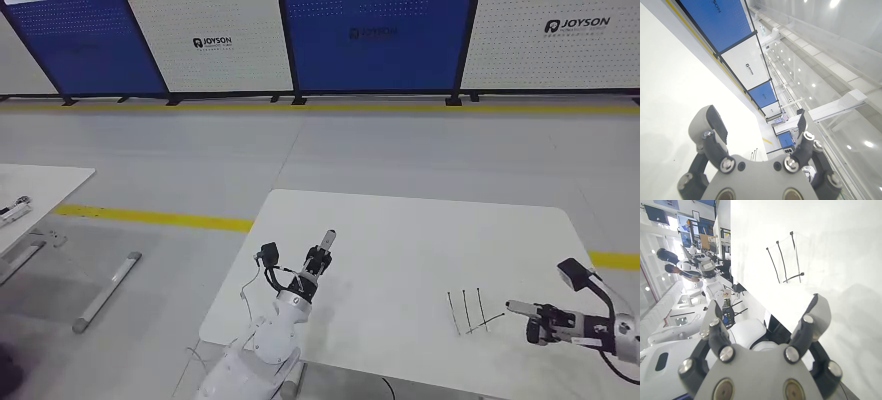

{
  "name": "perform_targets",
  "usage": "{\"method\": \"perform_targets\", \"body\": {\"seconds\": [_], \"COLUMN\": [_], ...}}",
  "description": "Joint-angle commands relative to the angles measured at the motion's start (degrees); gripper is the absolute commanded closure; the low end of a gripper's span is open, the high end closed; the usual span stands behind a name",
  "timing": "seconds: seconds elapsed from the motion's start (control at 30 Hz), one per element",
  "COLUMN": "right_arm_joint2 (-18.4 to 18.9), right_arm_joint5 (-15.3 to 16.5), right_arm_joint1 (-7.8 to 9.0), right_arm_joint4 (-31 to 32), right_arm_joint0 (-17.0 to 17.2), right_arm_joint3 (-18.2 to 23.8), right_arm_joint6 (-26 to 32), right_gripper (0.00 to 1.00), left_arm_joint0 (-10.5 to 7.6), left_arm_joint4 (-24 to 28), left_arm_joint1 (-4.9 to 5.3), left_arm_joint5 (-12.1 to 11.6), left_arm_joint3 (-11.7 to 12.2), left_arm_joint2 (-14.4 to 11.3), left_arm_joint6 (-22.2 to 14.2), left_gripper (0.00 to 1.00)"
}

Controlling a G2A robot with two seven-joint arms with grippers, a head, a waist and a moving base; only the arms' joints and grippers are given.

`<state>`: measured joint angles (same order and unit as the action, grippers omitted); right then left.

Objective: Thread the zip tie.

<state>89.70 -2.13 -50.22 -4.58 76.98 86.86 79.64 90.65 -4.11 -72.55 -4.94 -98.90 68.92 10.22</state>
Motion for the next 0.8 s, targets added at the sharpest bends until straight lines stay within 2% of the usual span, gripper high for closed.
{"method": "perform_targets", "body": {"seconds": [0.0, 0.07, 0.2, 0.33, 0.57, 0.77], "right_arm_joint2": [-0.6, -2.58, -7.11, -11.56, -21.49, -21.49], "right_arm_joint5": [1.02, 3.19, 4.95, 3.13, 1.86, 1.86], "right_arm_joint1": [0.02, 0.5, 2.39, 4.32, 5.13, 5.13], "right_arm_joint4": [-0.32, -1.33, -2.96, -2.73, -1.86, -1.86], "right_arm_joint0": [-0.05, -0.62, -4.85, -9.91, -16.57, -16.57], "right_arm_joint3": [0.84, 0.32, -2.8, -7.23, -12.43, -12.43], "right_arm_joint6": [0.0, 0.0, 0.0, 0.0, 0.0, 0.0], "right_gripper": [0.0, 0.0, 0.0, 0.0, 0.0, 0.0], "left_arm_joint0": [0.0, 0.0, 0.0, 0.0, 0.0, 0.0], "left_arm_joint4": [0.0, 0.0, 0.0, 0.0, 0.0, 0.0], "left_arm_joint1": [0.0, 0.0, 0.0, 0.0, 0.0, 0.0], "left_arm_joint5": [0.0, 0.0, 0.0, 0.0, 0.0, 0.0], "left_arm_joint3": [0.0, 0.0, 0.0, 0.0, 0.0, 0.0], "left_arm_joint2": [0.0, 0.0, 0.0, 0.0, 0.0, 0.0], "left_arm_joint6": [0.01, 0.01, 0.01, 0.01, 0.01, 0.01], "left_gripper": [0.0, 0.0, 0.0, 0.0, 0.0, 0.0]}}
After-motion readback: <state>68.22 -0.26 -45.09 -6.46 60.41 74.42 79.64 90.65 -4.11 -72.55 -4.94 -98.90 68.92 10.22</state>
